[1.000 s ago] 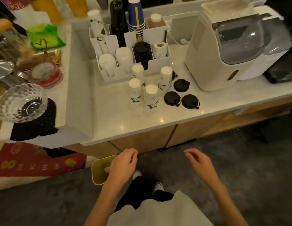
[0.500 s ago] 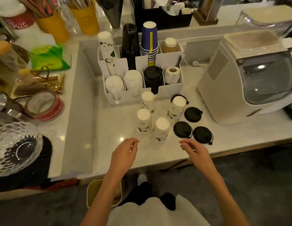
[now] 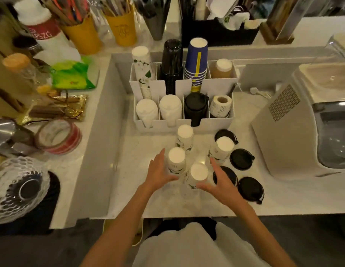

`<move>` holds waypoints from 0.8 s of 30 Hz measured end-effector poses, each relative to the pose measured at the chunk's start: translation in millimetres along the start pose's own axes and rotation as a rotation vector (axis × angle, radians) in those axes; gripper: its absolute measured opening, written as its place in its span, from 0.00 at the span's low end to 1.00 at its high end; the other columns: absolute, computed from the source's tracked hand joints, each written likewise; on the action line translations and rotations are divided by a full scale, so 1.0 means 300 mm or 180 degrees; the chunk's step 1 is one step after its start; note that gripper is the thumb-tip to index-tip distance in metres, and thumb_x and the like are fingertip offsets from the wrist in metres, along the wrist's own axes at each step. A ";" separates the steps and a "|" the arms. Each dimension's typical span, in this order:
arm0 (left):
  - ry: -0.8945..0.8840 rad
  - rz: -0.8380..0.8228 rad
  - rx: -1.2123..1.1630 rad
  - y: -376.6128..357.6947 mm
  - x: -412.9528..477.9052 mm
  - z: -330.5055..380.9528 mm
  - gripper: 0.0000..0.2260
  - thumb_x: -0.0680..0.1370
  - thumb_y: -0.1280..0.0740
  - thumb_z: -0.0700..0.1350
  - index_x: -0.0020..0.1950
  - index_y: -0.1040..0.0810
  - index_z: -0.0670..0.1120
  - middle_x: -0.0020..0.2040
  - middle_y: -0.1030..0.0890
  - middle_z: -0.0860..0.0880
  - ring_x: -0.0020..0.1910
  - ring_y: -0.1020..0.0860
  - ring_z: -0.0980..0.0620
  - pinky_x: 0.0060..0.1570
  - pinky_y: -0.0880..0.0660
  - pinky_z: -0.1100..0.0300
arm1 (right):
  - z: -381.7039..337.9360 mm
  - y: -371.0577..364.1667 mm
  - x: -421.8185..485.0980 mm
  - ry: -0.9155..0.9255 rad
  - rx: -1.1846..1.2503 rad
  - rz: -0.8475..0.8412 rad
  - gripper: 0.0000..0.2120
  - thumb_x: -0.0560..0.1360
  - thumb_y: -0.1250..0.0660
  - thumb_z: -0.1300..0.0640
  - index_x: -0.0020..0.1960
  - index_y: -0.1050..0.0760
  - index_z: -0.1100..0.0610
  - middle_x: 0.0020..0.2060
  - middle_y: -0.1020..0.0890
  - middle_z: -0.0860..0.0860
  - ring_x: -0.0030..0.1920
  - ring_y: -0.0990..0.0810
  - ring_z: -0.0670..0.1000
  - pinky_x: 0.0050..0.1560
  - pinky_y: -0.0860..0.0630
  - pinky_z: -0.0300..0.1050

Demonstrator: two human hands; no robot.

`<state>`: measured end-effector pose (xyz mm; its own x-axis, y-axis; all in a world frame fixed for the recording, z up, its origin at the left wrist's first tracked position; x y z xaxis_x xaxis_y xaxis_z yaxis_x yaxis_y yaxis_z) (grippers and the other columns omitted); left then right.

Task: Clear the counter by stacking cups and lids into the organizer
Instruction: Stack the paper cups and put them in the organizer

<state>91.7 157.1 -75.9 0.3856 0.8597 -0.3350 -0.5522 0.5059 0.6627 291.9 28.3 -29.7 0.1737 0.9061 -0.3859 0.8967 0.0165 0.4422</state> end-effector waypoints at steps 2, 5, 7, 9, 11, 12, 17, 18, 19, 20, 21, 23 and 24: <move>-0.0046 -0.0008 0.0127 -0.020 0.021 -0.010 0.56 0.61 0.21 0.60 0.79 0.52 0.50 0.78 0.40 0.48 0.76 0.42 0.47 0.76 0.53 0.44 | -0.001 -0.042 0.026 0.0033 -0.0091 -0.0117 0.56 0.61 0.25 0.34 0.79 0.51 0.46 0.78 0.42 0.44 0.77 0.44 0.46 0.76 0.43 0.55; -0.0185 0.0129 0.0074 -0.038 0.030 -0.021 0.46 0.64 0.22 0.58 0.76 0.41 0.50 0.74 0.32 0.51 0.73 0.35 0.49 0.75 0.54 0.44 | -0.001 -0.078 0.043 0.0155 0.0111 0.0009 0.42 0.66 0.22 0.46 0.73 0.40 0.42 0.70 0.30 0.42 0.71 0.33 0.44 0.73 0.35 0.55; -0.0275 0.0268 -0.0014 -0.032 0.025 -0.038 0.40 0.64 0.23 0.58 0.72 0.35 0.50 0.70 0.27 0.51 0.69 0.30 0.49 0.74 0.46 0.47 | -0.001 -0.082 0.042 0.0196 0.0178 0.0119 0.35 0.67 0.22 0.49 0.65 0.39 0.33 0.63 0.27 0.38 0.65 0.29 0.42 0.69 0.30 0.50; -0.0312 0.0415 -0.0140 -0.002 0.019 -0.075 0.38 0.63 0.23 0.59 0.68 0.31 0.49 0.65 0.23 0.50 0.63 0.26 0.49 0.68 0.33 0.48 | 0.005 -0.087 0.041 0.0137 0.0224 0.0163 0.34 0.68 0.22 0.49 0.63 0.40 0.32 0.62 0.27 0.39 0.65 0.29 0.44 0.67 0.29 0.47; -0.0308 0.0609 -0.0390 0.043 0.006 -0.138 0.35 0.61 0.23 0.59 0.64 0.28 0.49 0.59 0.20 0.50 0.59 0.23 0.51 0.58 0.24 0.49 | 0.018 -0.094 0.041 0.0162 0.0242 0.0232 0.35 0.68 0.23 0.50 0.65 0.40 0.31 0.63 0.28 0.36 0.65 0.29 0.43 0.67 0.30 0.44; -0.0291 0.0731 -0.0496 0.069 -0.003 -0.175 0.34 0.61 0.23 0.58 0.63 0.27 0.49 0.58 0.20 0.50 0.57 0.23 0.52 0.55 0.22 0.49 | 0.023 -0.098 0.041 0.0201 0.0245 0.0273 0.35 0.68 0.23 0.49 0.65 0.40 0.31 0.63 0.29 0.35 0.65 0.30 0.42 0.66 0.30 0.43; -0.0173 0.0922 -0.0273 0.097 -0.062 -0.271 0.34 0.63 0.23 0.55 0.64 0.29 0.44 0.58 0.23 0.46 0.60 0.26 0.47 0.61 0.27 0.42 | 0.032 -0.116 0.064 0.0183 0.0171 0.0340 0.38 0.67 0.24 0.44 0.68 0.43 0.32 0.64 0.31 0.33 0.65 0.31 0.41 0.64 0.32 0.38; -0.0165 0.0982 -0.0197 0.090 -0.075 -0.274 0.35 0.64 0.23 0.56 0.65 0.30 0.43 0.60 0.25 0.45 0.61 0.28 0.45 0.63 0.30 0.41 | 0.021 -0.122 0.064 0.0216 0.0170 0.0320 0.37 0.66 0.24 0.43 0.67 0.43 0.31 0.64 0.32 0.31 0.65 0.31 0.40 0.64 0.32 0.38; -0.0134 0.0999 -0.0183 0.082 -0.082 -0.273 0.37 0.64 0.23 0.56 0.67 0.32 0.43 0.62 0.26 0.44 0.64 0.31 0.43 0.66 0.33 0.40 | 0.004 -0.125 0.067 0.0241 0.0185 0.0286 0.37 0.66 0.24 0.45 0.67 0.43 0.31 0.63 0.33 0.30 0.65 0.31 0.41 0.66 0.31 0.41; -0.0075 0.0994 -0.0197 0.076 -0.084 -0.272 0.38 0.64 0.22 0.57 0.68 0.33 0.43 0.65 0.28 0.43 0.67 0.33 0.42 0.68 0.35 0.40 | -0.015 -0.125 0.070 0.0253 0.0227 0.0266 0.37 0.67 0.23 0.48 0.67 0.42 0.34 0.63 0.32 0.31 0.65 0.31 0.41 0.68 0.31 0.45; -0.0024 0.1020 -0.0195 0.072 -0.082 -0.271 0.39 0.64 0.22 0.57 0.68 0.33 0.43 0.65 0.28 0.43 0.68 0.33 0.41 0.69 0.36 0.39 | -0.039 -0.119 0.069 0.0262 0.0269 0.0283 0.37 0.68 0.23 0.51 0.68 0.40 0.37 0.64 0.31 0.34 0.65 0.31 0.42 0.69 0.31 0.49; -0.0007 0.1183 -0.0150 0.076 -0.074 -0.267 0.36 0.63 0.21 0.57 0.64 0.31 0.43 0.62 0.26 0.43 0.63 0.30 0.42 0.66 0.32 0.40 | -0.116 -0.077 0.060 0.0373 0.0382 0.0391 0.36 0.68 0.23 0.52 0.69 0.38 0.41 0.64 0.29 0.38 0.65 0.30 0.39 0.69 0.30 0.50; -0.0005 0.1275 -0.0109 0.084 -0.069 -0.262 0.36 0.63 0.21 0.57 0.63 0.29 0.42 0.60 0.24 0.43 0.61 0.28 0.42 0.64 0.31 0.42 | -0.179 -0.046 0.061 0.0505 0.0465 0.0439 0.36 0.67 0.23 0.49 0.68 0.38 0.38 0.64 0.29 0.36 0.64 0.30 0.36 0.67 0.28 0.44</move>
<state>11.8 157.7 -104.8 0.1359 0.9893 -0.0536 -0.6834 0.1327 0.7179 261.0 67.3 0.7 0.2428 0.9507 -0.1931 0.9203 -0.1628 0.3556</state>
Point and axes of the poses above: each hand's wrist, its own x-axis towards the middle knuckle, its own y-axis out of the back of the hand, z = x × y, the point moved 6 cm from there along x, towards the middle knuckle
